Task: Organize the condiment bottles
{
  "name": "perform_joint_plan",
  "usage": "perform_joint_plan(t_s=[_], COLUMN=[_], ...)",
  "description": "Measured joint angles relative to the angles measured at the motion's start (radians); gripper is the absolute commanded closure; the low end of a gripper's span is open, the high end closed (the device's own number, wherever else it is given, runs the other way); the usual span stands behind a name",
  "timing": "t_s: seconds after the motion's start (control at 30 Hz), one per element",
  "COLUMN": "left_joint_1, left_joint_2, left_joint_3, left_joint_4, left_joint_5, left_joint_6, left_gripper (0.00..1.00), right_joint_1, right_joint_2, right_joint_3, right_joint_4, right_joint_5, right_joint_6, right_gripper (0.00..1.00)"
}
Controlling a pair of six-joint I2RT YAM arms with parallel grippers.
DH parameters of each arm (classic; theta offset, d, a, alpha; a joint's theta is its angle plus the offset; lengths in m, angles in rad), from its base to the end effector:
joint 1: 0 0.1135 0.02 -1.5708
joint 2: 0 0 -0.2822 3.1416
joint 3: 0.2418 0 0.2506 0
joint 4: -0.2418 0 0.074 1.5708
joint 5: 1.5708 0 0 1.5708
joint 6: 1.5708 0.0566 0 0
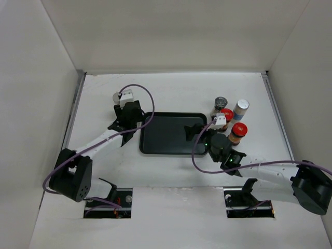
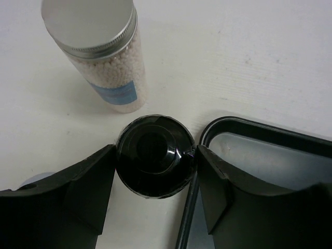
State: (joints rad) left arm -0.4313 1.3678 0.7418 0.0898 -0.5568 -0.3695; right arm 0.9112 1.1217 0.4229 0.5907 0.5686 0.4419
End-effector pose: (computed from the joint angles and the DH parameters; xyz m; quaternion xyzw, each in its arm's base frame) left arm 0.2854 -0.0984 0.2336 -0.1100 0.8395 0.0346 0.5310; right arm 0.1732 0.1736 0.2440 0.0161 0.7384 0.2386 0.6306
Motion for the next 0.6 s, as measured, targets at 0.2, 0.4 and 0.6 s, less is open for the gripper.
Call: perform_joint_plan(t_s=[0.2, 0.4, 0.6], left_joint_1=[-0.09, -0.177, -0.208], left_joint_2=[-0.159, -0.15, -0.002], left_joint_3=[0.002, 0.038, 0.045], left_joint_4=[0.025, 0.087, 0.102], left_joint_5=[-0.038, -0.054, -0.04], left_joint_6=[0.048, 0.063, 0.055], left_gripper=[0.68, 0.68, 0.67], right_joint_1=[-0.007, -0.022, -0.042], right_joint_2=[-0.005, -0.03, -0.062], right_joint_3=[-0.006, -0.028, -0.047], right_joint_4=[0.013, 0.017, 0.023], right_joint_5=[-0.001, 0.0, 0.014], right_joint_6=[0.003, 0.006, 0.011], right_gripper=[0.12, 0.12, 0.12])
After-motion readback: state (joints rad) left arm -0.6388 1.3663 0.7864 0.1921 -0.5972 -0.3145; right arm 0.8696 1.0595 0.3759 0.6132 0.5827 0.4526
